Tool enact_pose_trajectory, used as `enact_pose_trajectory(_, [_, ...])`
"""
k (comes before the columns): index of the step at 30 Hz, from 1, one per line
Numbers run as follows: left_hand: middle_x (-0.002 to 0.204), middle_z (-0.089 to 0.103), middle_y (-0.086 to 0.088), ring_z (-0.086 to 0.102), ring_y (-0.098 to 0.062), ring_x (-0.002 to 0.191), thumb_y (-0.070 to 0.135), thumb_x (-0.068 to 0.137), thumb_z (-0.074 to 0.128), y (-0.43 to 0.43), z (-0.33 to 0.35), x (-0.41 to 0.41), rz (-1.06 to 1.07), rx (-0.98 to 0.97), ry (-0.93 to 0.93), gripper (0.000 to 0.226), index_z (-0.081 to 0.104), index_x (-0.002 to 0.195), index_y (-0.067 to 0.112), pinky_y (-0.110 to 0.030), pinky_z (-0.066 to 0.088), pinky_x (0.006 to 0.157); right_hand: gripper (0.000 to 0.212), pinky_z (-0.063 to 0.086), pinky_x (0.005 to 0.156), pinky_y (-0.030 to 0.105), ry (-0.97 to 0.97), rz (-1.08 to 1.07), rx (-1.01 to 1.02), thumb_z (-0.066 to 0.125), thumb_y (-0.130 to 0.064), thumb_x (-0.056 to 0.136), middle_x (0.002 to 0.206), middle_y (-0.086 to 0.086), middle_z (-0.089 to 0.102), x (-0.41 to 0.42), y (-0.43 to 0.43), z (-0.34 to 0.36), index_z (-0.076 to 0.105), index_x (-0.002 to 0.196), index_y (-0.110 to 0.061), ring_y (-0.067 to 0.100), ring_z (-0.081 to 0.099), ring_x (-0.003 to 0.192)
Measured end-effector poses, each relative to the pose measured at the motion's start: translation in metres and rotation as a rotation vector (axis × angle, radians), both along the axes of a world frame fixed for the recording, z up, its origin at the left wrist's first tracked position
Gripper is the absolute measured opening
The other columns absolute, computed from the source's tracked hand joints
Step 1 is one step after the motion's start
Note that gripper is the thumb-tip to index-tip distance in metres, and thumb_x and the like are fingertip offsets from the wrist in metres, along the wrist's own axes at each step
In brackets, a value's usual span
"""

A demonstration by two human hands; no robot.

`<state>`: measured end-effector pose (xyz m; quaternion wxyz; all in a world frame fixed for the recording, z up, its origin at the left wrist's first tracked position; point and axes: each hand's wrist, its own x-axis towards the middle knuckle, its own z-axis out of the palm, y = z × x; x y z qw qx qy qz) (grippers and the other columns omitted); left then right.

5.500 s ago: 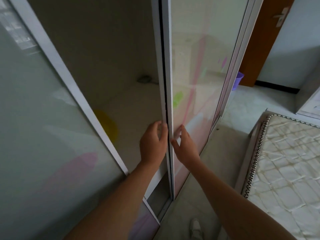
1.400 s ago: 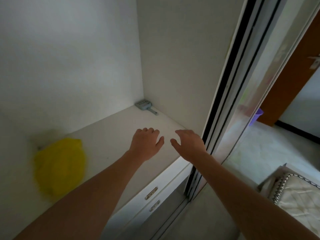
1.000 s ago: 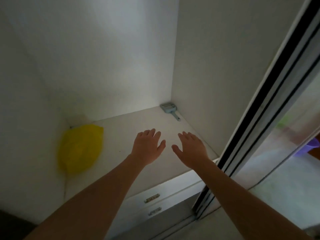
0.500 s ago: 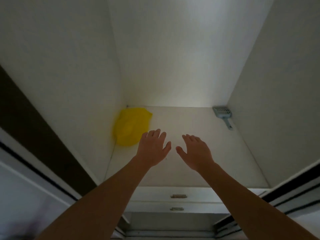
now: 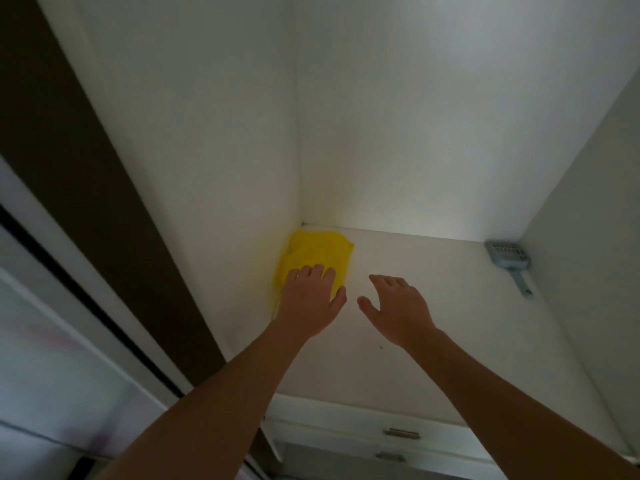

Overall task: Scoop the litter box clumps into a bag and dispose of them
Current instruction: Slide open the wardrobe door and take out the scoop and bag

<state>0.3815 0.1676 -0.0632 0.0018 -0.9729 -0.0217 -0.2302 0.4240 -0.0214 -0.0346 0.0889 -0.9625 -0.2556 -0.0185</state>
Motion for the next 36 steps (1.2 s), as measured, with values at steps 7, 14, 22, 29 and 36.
enact_pose_trajectory(7, [0.099,0.068,-0.005,0.063,-0.029,0.085,0.048,0.093,0.042,0.022,0.008,0.002,0.117,0.015,-0.051,0.044,0.067,0.105,0.015,-0.04,0.047,0.074,0.063,0.035,0.11,0.037,-0.022,0.101,-0.005,0.039,-0.057,0.097,0.149,0.001,0.048,0.021,0.026,0.012,0.039,0.147,-0.019,0.021,0.04,0.139])
enact_pose_trajectory(14, [0.1,0.068,-0.005,0.063,-0.029,0.085,0.048,0.092,0.042,0.018,0.003,0.005,0.158,0.001,-0.022,0.043,0.067,0.105,0.016,-0.04,0.047,0.075,0.064,0.035,0.11,0.037,-0.001,0.12,-0.007,0.038,-0.058,0.097,0.15,0.001,0.047,0.034,0.023,0.004,0.038,0.148,-0.019,0.02,0.039,0.139])
enact_pose_trajectory(22, [0.1,0.069,-0.006,0.063,-0.03,0.086,0.048,0.091,0.04,-0.012,0.006,0.041,0.104,-0.014,0.033,0.045,0.067,0.103,0.015,-0.04,0.048,0.076,0.063,0.033,0.111,0.038,0.023,0.052,0.015,0.038,-0.055,0.098,0.151,0.001,0.045,0.05,-0.007,0.005,0.037,0.149,-0.018,0.021,0.037,0.14])
enact_pose_trajectory(29, [0.102,0.07,-0.007,0.064,-0.031,0.089,0.049,0.091,0.034,-0.081,0.0,0.101,-0.039,-0.045,0.094,0.051,0.069,0.105,0.015,-0.041,0.048,0.079,0.063,0.036,0.11,0.04,0.022,-0.168,0.001,0.039,-0.055,0.098,0.148,0.004,0.049,0.091,-0.103,0.0,0.039,0.148,-0.016,0.024,0.042,0.137])
enact_pose_trajectory(36, [0.107,0.071,-0.005,0.066,-0.027,0.089,0.051,0.093,0.031,-0.145,-0.004,0.155,-0.175,-0.021,0.155,0.054,0.068,0.111,0.016,-0.039,0.047,0.081,0.063,0.038,0.108,0.042,0.032,-0.328,0.002,0.038,-0.055,0.099,0.147,0.007,0.05,0.128,-0.179,-0.011,0.04,0.148,-0.015,0.026,0.045,0.135])
